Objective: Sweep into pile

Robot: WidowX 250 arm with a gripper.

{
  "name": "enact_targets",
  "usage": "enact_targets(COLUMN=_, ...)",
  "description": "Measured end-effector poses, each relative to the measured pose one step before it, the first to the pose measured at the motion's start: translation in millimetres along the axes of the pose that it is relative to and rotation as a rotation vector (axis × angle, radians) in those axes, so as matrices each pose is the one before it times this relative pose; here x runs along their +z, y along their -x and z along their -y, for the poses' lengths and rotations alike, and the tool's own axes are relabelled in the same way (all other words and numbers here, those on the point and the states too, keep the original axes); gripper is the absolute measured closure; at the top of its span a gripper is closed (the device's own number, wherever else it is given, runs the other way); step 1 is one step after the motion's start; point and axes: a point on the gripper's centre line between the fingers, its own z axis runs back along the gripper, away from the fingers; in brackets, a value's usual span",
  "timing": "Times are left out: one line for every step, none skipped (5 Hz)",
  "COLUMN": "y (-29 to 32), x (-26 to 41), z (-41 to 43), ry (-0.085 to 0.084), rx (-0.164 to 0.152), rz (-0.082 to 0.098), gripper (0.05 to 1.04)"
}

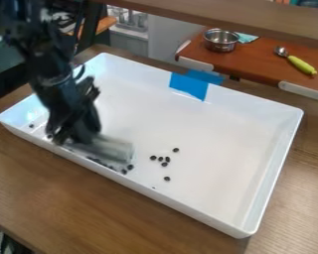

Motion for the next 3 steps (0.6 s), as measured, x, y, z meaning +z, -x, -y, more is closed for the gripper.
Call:
enact_targets(y=33.56, x=2.66, z=39.75, ry=0.0674, rx=0.0285, rz=-0.0677, gripper=0.768)
enact_targets(y=28.67, x=-11.86, z=32.04, ry=0.0219, rx=0.0416, rz=-0.036, gripper=0.768)
enact_targets(y=28.93, x=-26.29, z=18.6, ry=-0.0157, rx=-0.0367, rz=-0.0285, gripper=0.768)
